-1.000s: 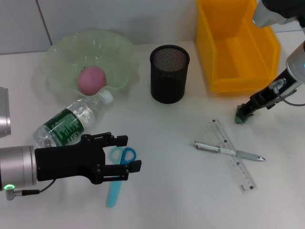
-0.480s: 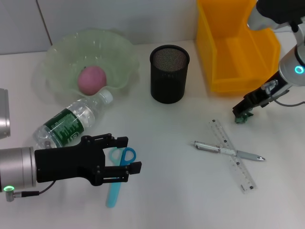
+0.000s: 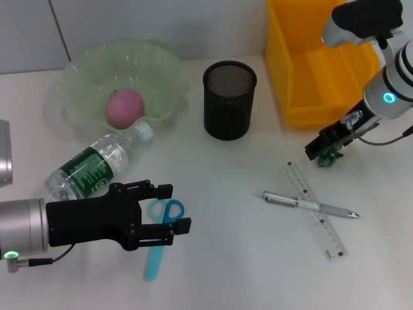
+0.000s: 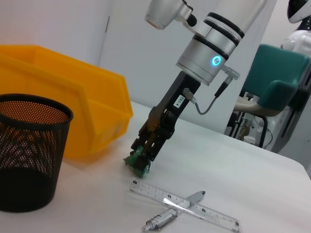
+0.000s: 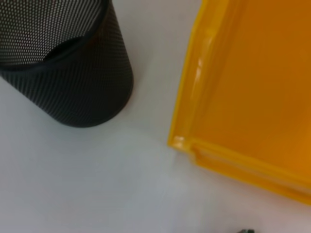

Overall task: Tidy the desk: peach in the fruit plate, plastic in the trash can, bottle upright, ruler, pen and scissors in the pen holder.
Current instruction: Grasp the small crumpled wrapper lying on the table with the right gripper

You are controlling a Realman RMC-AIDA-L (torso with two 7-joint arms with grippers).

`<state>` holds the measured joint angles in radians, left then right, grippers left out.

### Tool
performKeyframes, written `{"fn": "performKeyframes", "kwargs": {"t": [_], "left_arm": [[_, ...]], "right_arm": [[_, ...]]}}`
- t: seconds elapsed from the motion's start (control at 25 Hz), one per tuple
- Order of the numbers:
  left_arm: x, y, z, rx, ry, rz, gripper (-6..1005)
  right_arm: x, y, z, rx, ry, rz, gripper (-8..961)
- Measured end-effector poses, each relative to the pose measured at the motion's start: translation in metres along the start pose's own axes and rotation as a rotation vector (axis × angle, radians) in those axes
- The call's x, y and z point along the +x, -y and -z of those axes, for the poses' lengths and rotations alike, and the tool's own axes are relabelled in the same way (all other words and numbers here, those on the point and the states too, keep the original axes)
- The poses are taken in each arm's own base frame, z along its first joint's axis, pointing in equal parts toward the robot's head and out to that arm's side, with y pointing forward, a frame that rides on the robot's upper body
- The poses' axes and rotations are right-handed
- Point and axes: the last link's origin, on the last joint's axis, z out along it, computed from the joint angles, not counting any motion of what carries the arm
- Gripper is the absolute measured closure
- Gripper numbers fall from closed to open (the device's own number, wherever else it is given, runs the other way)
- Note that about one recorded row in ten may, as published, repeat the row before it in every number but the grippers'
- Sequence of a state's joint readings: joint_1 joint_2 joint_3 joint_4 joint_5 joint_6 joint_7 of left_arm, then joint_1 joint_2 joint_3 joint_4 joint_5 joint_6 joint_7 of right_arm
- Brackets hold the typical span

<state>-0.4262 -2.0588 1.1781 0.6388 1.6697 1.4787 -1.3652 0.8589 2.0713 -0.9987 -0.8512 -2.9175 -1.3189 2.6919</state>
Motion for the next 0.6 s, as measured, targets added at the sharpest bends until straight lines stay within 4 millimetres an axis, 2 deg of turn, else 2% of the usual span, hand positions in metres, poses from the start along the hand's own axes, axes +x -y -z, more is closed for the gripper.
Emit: {"fn": "performKeyframes", "kwargs": {"t": [0.6], "left_arm": [[0.0001, 0.0002, 0.0011, 0.002, 0.0, 0.002, 221]], "right_arm": [[0.0031, 0.0023, -0.0084, 0.006, -0.002, 0.001, 197]]}}
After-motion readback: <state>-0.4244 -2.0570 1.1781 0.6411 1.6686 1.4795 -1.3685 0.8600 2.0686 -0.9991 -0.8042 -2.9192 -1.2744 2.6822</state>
